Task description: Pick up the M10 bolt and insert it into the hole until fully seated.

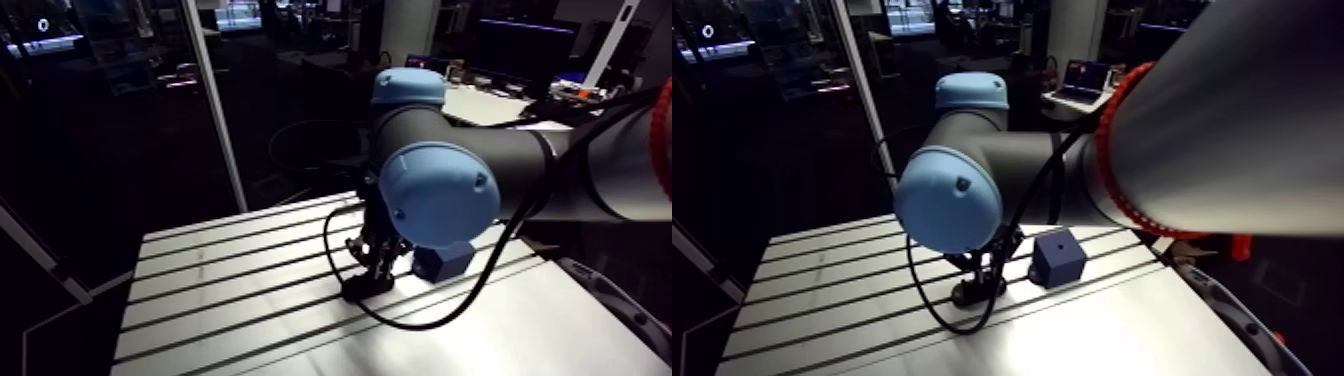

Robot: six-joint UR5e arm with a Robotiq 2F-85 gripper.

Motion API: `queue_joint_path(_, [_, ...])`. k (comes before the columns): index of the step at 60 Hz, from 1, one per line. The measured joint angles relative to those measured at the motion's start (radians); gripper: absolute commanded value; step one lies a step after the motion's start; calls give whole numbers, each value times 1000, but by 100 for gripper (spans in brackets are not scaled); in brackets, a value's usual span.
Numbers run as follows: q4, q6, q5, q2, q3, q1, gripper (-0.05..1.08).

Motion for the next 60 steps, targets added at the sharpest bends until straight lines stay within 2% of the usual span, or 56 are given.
queue_joint_path(22, [0, 0, 0, 0, 0, 0, 78])
queue_joint_path(28, [1, 0, 1, -3, -1, 0, 85])
queue_joint_path(42, [11, 0, 4, -32, -6, 0, 94])
queue_joint_path(49, [39, -1, 5, -56, -22, -1, 104])
queue_joint_path(60, [140, -1, 5, -93, -82, -6, 108])
